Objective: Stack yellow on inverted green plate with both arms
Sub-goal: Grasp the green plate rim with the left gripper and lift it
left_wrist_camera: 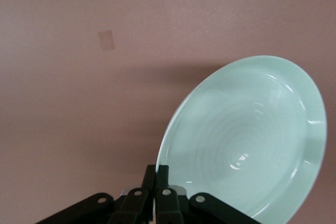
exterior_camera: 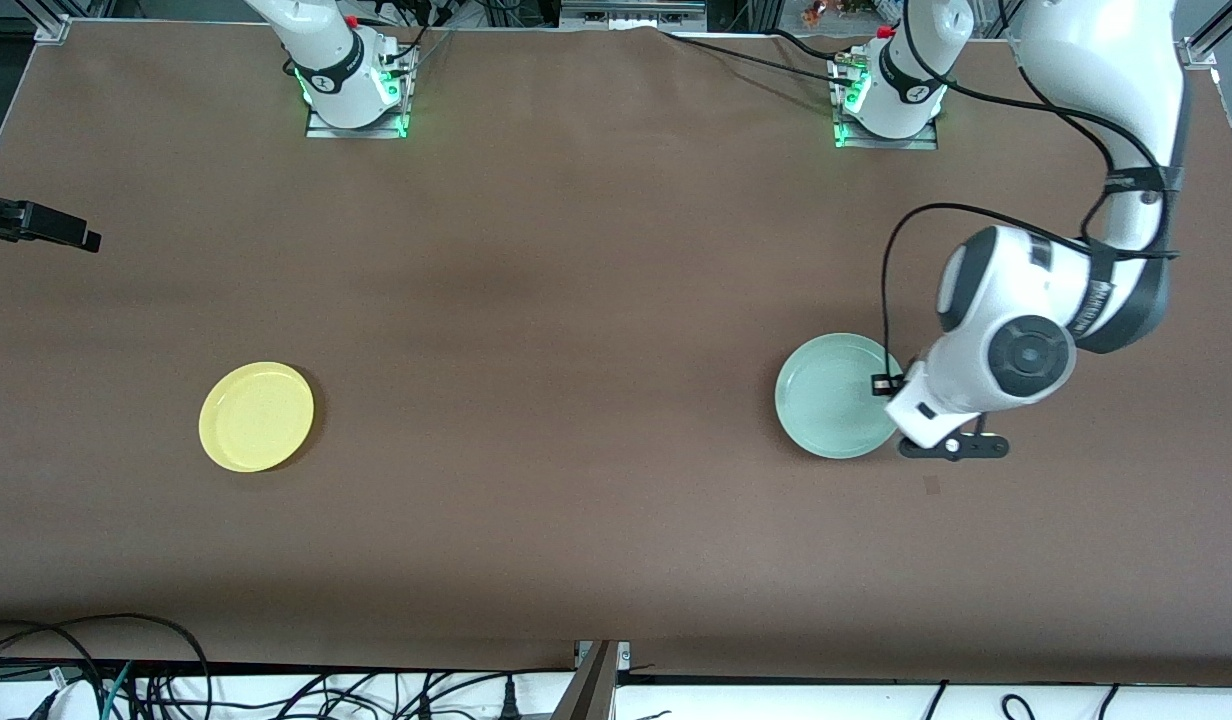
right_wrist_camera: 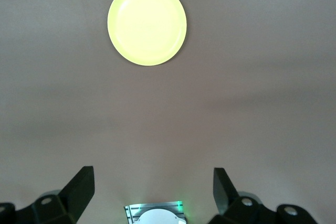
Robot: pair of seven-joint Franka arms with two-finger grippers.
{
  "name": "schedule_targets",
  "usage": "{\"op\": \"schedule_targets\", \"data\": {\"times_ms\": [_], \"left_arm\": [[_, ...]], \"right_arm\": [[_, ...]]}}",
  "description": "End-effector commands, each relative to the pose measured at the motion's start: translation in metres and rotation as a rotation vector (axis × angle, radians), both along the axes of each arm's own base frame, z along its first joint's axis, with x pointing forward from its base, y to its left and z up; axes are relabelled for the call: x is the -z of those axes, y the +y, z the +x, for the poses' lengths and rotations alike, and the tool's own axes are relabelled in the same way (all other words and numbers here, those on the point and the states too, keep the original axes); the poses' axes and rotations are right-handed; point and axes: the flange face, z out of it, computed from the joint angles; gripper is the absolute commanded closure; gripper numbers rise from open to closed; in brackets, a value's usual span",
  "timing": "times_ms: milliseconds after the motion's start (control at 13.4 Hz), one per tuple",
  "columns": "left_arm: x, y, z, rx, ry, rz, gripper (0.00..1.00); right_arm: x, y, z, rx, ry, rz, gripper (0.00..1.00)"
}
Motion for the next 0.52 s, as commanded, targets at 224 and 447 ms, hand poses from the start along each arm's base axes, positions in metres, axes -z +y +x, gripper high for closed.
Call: {"op": "schedule_targets", "data": {"times_ms": [224, 447], "left_arm": [[-0.033, -0.149, -0.032, 0.175, -0.213, 0.261, 1.00], [-0.037, -0.213, -0.057, 0.253, -0.276, 0.274, 1.00]], "right_arm": [[-0.006, 0.003, -0.002, 0.005, 0.003, -0.005, 0.00], [-0.006, 0.001, -0.002, 0.006, 0.005, -0.004, 0.00]]}}
